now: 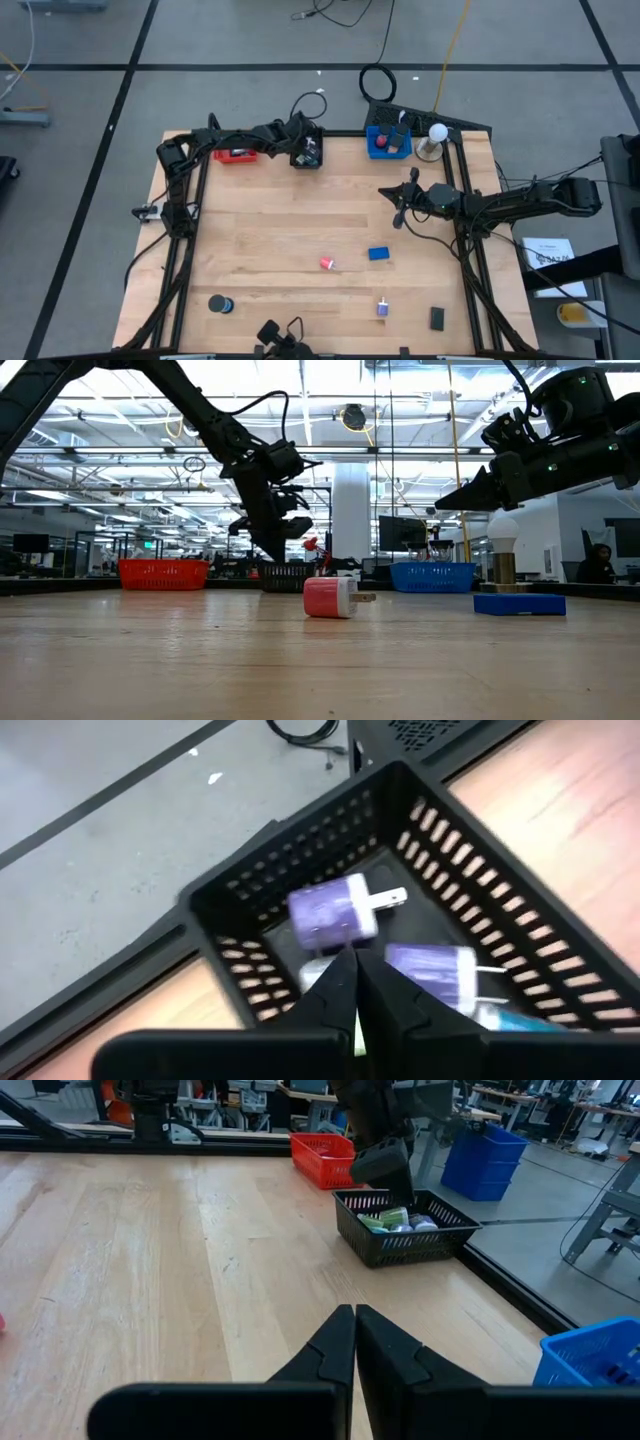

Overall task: Pick & Place Office items
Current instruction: Put the blue digital clock into the red bin

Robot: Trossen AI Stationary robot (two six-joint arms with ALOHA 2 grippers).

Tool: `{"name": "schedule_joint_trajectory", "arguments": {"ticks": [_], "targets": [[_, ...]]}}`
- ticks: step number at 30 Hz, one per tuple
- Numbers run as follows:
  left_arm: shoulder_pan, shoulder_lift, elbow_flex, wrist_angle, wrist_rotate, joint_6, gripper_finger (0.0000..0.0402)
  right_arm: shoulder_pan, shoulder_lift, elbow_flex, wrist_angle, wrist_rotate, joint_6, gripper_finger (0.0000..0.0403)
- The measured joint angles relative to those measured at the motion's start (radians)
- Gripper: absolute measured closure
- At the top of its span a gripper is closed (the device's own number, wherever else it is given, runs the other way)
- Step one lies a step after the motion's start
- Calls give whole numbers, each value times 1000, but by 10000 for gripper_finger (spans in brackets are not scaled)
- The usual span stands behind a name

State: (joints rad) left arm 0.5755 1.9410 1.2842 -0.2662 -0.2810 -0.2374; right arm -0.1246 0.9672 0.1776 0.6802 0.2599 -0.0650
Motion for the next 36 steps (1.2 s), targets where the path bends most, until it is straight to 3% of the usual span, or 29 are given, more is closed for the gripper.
{"name": "schedule_joint_trajectory", "arguments": {"ticks": [11, 25, 30, 33, 36], "targets": [[-8, 71, 2, 39, -20, -3, 389, 0, 0, 0, 1, 0, 0, 394], [-88, -131, -27, -40, -47, 107, 395, 0, 0, 0, 1, 0, -1, 394], [-198, -215, -226, 237, -17, 184, 389, 0, 0, 0, 1, 0, -2, 394], [-264, -267, -384, 522, 80, 204, 382, 0, 0, 0, 1, 0, -3, 394], [-315, -299, -505, 705, 206, 184, 384, 0, 0, 0, 4, 0, -3, 394]]}}
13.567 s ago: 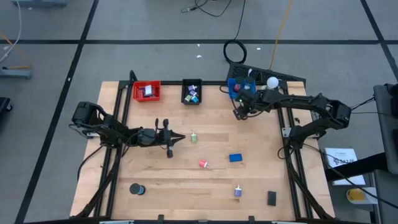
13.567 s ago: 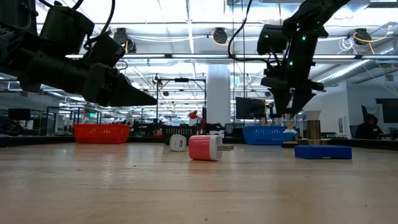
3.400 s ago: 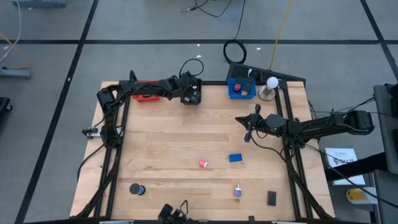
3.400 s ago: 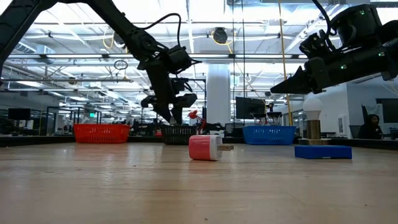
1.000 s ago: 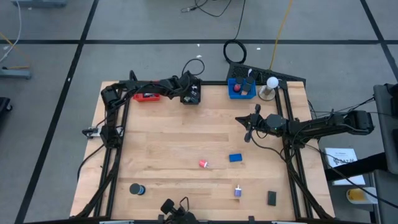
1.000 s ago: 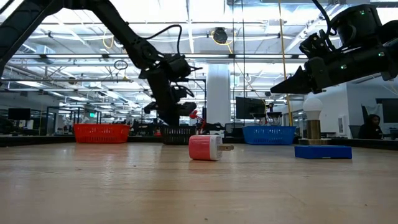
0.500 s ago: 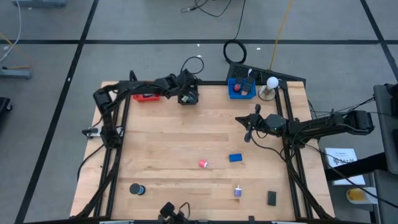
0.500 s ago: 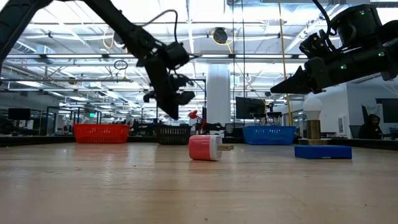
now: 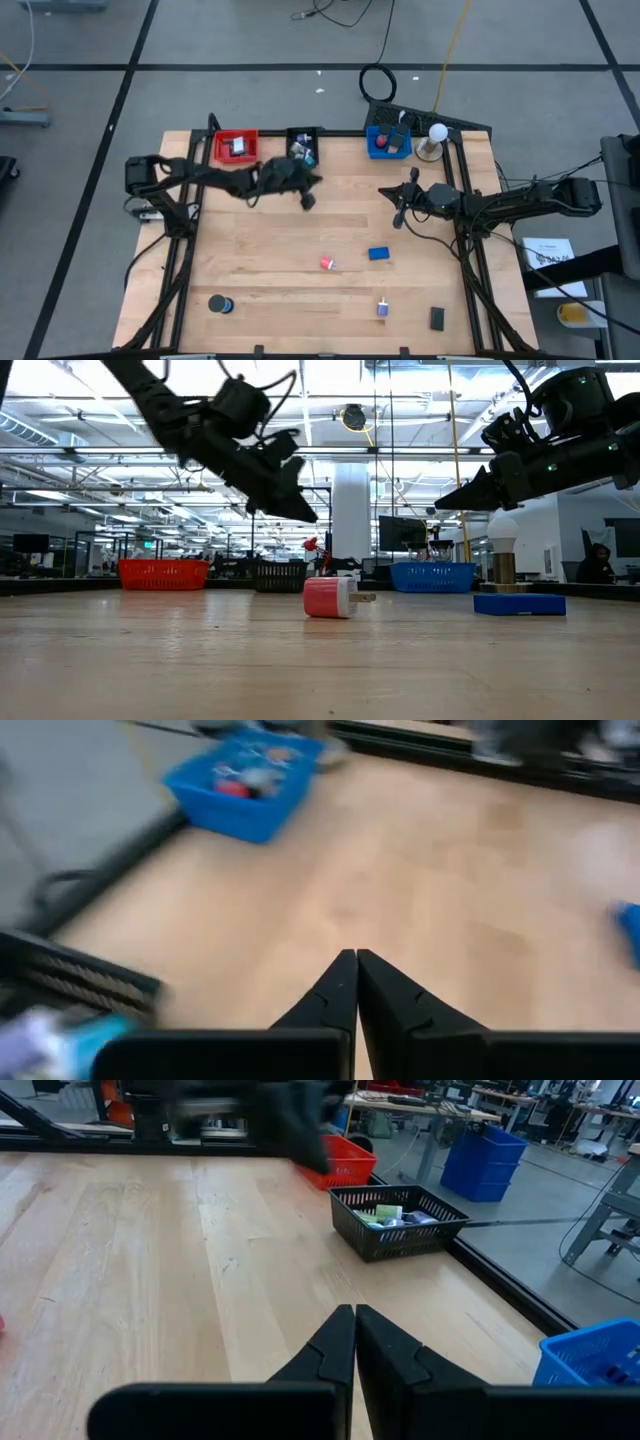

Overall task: Pick & Place Office items
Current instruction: Put the blue digital clock into the red bin

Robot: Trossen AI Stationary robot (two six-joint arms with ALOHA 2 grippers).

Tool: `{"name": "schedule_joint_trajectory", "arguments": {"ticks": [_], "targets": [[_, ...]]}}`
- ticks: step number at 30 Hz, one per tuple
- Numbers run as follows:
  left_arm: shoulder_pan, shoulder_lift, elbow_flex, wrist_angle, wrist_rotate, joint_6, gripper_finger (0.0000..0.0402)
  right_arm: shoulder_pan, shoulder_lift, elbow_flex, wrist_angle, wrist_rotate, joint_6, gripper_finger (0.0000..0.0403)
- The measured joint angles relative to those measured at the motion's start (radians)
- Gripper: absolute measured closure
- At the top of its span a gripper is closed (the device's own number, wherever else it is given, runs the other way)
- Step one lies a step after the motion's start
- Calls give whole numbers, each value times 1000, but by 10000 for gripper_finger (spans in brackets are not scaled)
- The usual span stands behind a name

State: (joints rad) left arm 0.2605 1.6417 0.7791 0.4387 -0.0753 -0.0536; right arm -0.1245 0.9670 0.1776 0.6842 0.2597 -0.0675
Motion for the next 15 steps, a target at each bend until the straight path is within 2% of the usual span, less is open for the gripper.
{"name": "schedule_joint_trajectory", "arguments": {"ticks": [2, 5, 10, 15], "targets": [[-24, -21, -47, 22, 38, -32, 390, 0, 0, 0, 0, 0, 1, 394], [-75, -43, -104, 62, 20, -26, 398, 0, 0, 0, 0, 0, 1, 394], [-186, -27, -222, 316, -61, 28, 389, 0, 0, 0, -2, 0, 0, 394], [-269, -27, -316, 507, -65, 56, 398, 0, 0, 0, 13, -2, 4, 394]]}}
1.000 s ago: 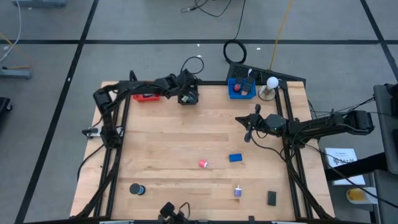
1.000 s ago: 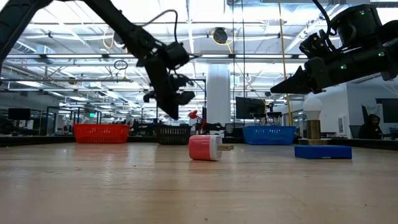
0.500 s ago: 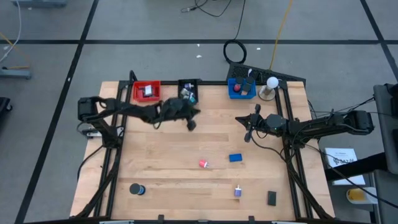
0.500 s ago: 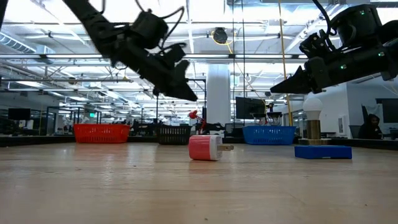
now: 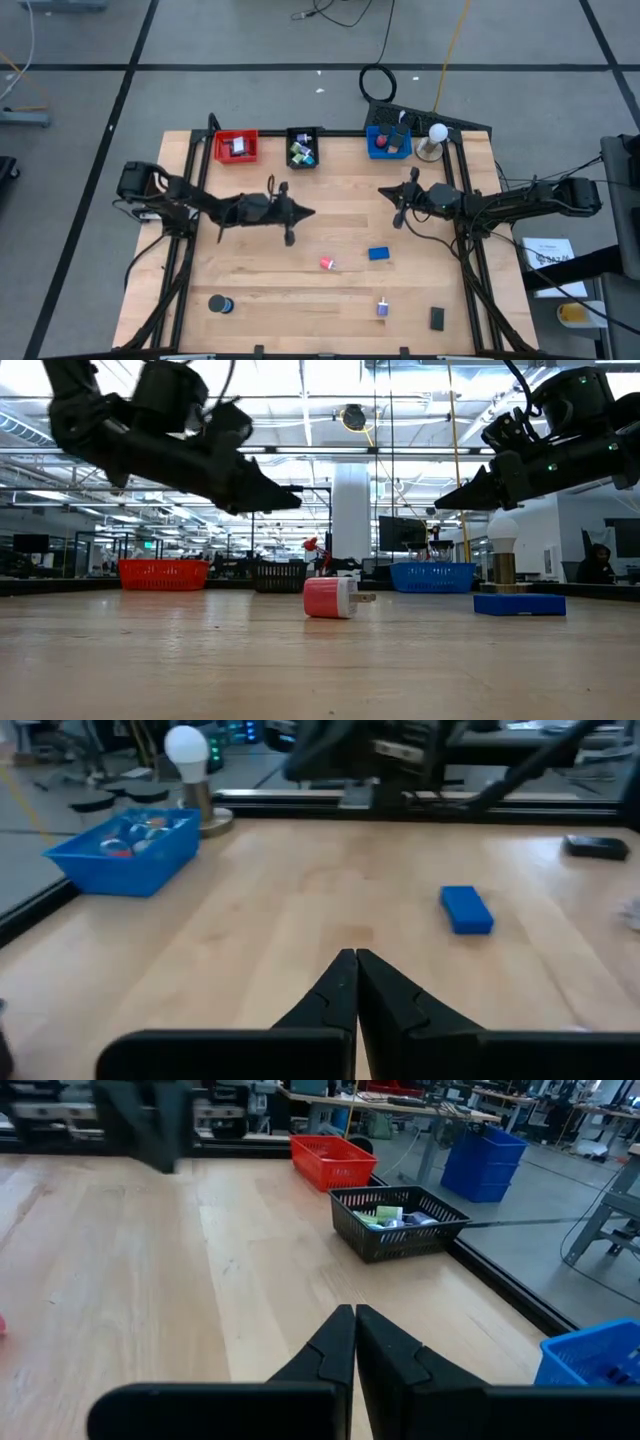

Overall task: Pick & Place Office items
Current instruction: Put the blue digital clock into the red bin

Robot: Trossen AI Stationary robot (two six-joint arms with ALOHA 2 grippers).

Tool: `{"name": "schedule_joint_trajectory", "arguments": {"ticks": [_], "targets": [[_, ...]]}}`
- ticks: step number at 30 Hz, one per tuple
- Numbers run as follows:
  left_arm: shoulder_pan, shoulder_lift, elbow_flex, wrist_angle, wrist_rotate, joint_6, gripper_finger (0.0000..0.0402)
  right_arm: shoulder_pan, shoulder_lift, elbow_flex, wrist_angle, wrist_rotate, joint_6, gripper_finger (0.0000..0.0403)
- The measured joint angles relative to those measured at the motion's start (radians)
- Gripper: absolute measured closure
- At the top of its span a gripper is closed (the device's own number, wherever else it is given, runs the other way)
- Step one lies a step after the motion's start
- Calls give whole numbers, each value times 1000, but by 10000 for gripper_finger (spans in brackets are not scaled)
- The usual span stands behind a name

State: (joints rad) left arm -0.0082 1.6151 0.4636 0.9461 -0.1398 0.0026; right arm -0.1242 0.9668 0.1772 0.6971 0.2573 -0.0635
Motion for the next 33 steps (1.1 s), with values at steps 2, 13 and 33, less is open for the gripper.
{"name": "schedule_joint_trajectory", "arguments": {"ticks": [2, 13, 33], "targets": [[-19, 0, -17, 20, 0, -1, 395, 0, 0, 0, 6, 0, 42, 394], [-60, 1, -24, -6, -3, -1, 395, 179, 7, 216, -512, 12, 220, 401], [-60, 1, -23, -11, 0, -38, 371, 622, 225, 362, -984, 134, 645, 195]]}}
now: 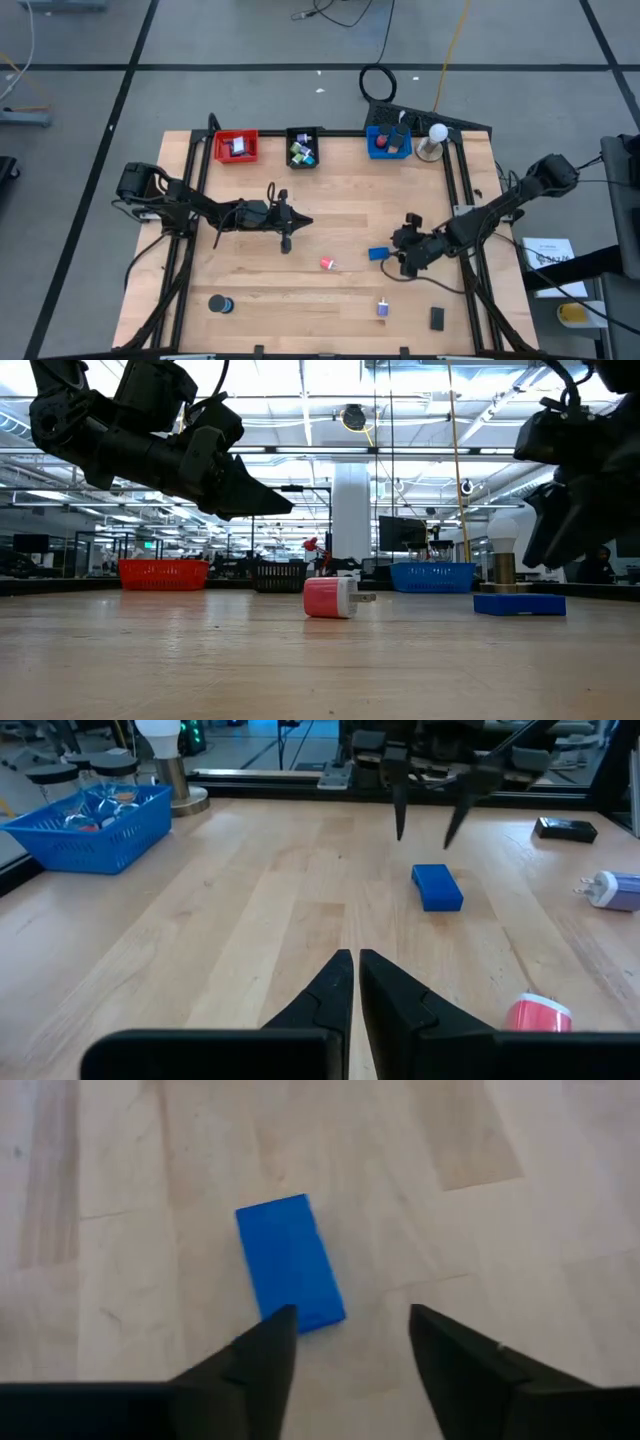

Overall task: Pick & Place Office items
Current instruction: Put the blue digital clock into the red bin

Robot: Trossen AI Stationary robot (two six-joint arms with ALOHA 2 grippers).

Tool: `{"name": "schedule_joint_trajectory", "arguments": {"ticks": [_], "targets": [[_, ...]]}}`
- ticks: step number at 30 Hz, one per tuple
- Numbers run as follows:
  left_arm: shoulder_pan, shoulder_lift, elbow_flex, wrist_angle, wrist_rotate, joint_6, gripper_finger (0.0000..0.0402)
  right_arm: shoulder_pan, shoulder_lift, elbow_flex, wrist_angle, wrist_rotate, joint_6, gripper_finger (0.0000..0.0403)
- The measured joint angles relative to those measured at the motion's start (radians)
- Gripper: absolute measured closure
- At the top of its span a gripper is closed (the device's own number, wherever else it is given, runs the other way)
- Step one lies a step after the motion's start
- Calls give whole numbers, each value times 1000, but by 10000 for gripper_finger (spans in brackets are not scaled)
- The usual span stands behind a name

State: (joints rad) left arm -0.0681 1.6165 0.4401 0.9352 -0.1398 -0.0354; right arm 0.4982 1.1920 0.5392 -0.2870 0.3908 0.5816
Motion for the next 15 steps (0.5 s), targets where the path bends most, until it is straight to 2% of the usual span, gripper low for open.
{"name": "schedule_joint_trajectory", "arguments": {"ticks": [4, 8, 11, 15], "targets": [[0, 0, 0, 0, 0, -19, 371, 12, 68, -7, 92, -2, -22, 153], [0, 0, 0, -2, 0, -26, 371, 13, 141, -31, 212, -37, -76, 129], [0, 0, 0, -4, -1, -26, 371, 2, 188, -39, 250, -80, -97, 124], [0, 0, 0, -4, -1, -26, 371, -6, 223, -38, 271, -77, -101, 135]]}}
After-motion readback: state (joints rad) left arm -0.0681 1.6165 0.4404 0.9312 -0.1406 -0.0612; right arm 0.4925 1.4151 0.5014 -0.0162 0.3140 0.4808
